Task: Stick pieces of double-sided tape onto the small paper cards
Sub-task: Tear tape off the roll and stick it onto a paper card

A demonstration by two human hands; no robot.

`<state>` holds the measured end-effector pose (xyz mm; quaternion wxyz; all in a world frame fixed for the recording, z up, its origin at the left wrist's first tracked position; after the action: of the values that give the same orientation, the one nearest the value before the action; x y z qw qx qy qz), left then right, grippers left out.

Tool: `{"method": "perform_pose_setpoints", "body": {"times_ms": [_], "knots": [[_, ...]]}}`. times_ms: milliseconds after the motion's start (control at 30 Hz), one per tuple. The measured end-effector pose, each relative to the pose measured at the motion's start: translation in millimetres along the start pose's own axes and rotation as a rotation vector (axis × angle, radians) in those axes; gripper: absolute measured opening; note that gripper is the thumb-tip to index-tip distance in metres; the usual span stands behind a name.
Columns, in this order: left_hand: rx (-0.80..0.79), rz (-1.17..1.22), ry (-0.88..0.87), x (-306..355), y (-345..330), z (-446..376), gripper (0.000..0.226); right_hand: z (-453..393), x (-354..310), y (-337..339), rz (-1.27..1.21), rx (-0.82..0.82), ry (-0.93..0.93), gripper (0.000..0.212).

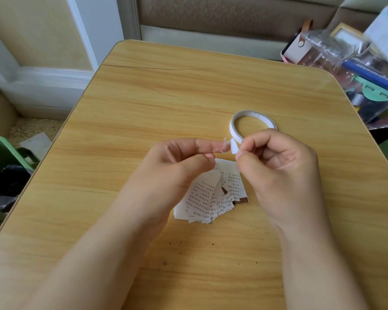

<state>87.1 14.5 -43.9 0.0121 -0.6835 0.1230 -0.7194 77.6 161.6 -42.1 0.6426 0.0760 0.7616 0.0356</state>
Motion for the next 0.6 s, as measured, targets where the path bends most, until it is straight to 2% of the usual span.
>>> {"method": "perform_pose_setpoints", "body": {"times_ms": [67, 167, 267, 400, 600], "knots": [[0.025, -0.025, 0.006, -0.9, 0.2, -1.7, 0.020, -1.7, 0.1, 1.9, -0.029, 0.017, -0.035, 0.016], [0.059, -0.070, 0.007, 0.0, -0.8, -2.1, 0.021, -2.7, -4.9, 8.2, 0.011, 0.032, -0.114, 0.014], [0.083, -0.081, 0.001, 2.6, 0.9, -2.5, 0.019, -3.0, -11.3, 26.6, 0.253, 0.058, -0.204, 0.016], [0.060, -0.098, 0.016, 8.8, 2.3, -3.2, 0.027, -2.7, -7.7, 50.5, 0.560, 0.004, -0.242, 0.013], [0.011, -0.149, 0.048, 16.9, -3.6, 10.3, 0.019, 1.9, 5.5, 68.5, 0.762, -0.047, -0.241, 0.021]]}}
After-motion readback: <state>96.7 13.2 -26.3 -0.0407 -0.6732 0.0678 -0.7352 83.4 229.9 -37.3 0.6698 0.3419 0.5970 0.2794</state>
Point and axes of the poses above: each hand's wrist, its own z-axis away from the middle knuckle, its own y-axis out of the back of the hand, x = y × z, the point moved 1 cm from there along -z, towards the middle knuckle, and after that the axes turned 5 degrees about -y, right-handed, at the moved point
